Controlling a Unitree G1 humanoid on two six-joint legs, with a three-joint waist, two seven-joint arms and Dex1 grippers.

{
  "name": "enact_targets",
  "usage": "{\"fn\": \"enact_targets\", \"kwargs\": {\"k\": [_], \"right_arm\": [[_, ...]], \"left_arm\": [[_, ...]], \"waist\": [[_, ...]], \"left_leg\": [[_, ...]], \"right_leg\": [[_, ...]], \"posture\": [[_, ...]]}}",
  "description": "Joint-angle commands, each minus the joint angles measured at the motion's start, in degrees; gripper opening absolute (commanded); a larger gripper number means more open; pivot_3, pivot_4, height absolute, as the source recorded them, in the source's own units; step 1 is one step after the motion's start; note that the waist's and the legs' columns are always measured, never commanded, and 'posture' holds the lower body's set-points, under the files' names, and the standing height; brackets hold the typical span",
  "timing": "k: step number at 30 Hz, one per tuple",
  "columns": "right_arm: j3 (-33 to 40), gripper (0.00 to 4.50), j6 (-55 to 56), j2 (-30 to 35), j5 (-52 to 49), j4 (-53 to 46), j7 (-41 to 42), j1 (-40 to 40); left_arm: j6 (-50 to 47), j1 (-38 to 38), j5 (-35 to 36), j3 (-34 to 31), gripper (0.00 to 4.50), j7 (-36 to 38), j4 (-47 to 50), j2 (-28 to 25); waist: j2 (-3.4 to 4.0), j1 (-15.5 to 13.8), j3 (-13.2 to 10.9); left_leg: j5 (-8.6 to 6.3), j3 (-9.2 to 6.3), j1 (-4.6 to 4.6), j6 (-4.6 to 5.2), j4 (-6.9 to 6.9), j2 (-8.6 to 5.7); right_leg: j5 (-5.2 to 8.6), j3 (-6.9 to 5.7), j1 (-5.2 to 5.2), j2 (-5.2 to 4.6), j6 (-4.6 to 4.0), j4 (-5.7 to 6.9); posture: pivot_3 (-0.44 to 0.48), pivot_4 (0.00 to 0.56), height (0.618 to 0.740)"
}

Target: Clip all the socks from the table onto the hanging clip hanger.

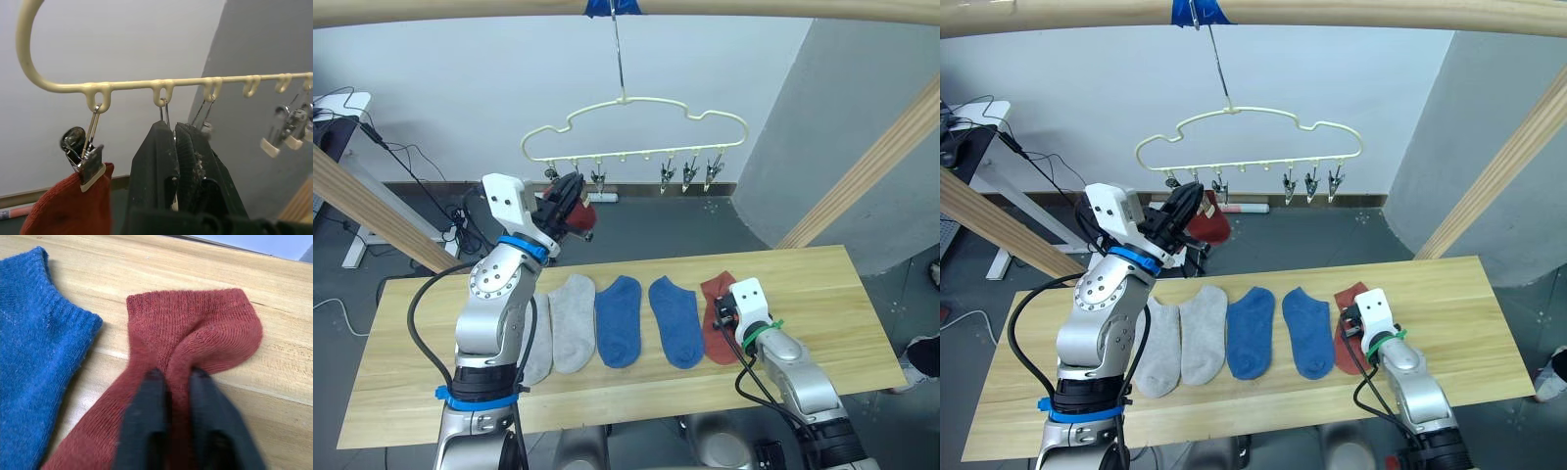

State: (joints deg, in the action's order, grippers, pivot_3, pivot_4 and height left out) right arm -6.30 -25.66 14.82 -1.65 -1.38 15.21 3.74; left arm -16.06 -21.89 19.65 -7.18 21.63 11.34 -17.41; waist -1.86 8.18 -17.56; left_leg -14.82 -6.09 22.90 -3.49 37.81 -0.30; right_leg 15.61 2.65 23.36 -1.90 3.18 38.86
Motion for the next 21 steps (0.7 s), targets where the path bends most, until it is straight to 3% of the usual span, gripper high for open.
{"fn": "enact_targets", "kwargs": {"k": [1,6,10,21], "right_arm": [[-2.7,0.04,1.0,5.4,1.1,-7.3,6.5,-0.5],[-9.1,0.04,4.6,12.2,3.1,-16.2,15.6,4.8],[-14.0,0.04,7.9,13.9,4.6,-19.1,21.1,11.1],[-19.9,0.04,13.7,7.1,6.4,-9.8,25.8,24.6]], "left_arm": [[-2.9,-0.8,4.0,-1.6,0.00,1.7,3.8,-1.3],[-6.3,-1.5,6.8,-2.0,0.00,2.4,5.8,-2.6],[-11.9,-1.7,11.9,-2.7,0.00,2.3,8.0,-2.6],[-21.5,-3.4,21.5,-5.7,0.00,-0.8,9.7,-1.9]], "waist": [[0.03,0.0,0.0],[0.06,0.7,-0.1],[0.02,1.0,-0.2],[-0.01,1.0,-0.2]], "left_leg": [[0.00,0.00,0.01,0.00,-0.01,-0.01],[0.00,0.03,0.02,0.00,-0.03,0.04],[0.00,-0.01,0.03,-0.01,-0.02,0.06],[-0.02,-0.05,0.10,-0.02,-0.04,0.00]], "right_leg": [[0.00,0.00,0.00,0.00,0.00,0.00],[0.14,0.01,0.06,0.05,0.24,0.00],[0.15,0.00,0.07,0.10,0.26,0.01],[-0.01,-0.07,0.08,-0.09,-0.01,-0.04]], "posture": [[-0.271,0.305,0.739],[-0.281,0.309,0.739],[-0.282,0.309,0.739],[-0.271,0.308,0.739]]}}
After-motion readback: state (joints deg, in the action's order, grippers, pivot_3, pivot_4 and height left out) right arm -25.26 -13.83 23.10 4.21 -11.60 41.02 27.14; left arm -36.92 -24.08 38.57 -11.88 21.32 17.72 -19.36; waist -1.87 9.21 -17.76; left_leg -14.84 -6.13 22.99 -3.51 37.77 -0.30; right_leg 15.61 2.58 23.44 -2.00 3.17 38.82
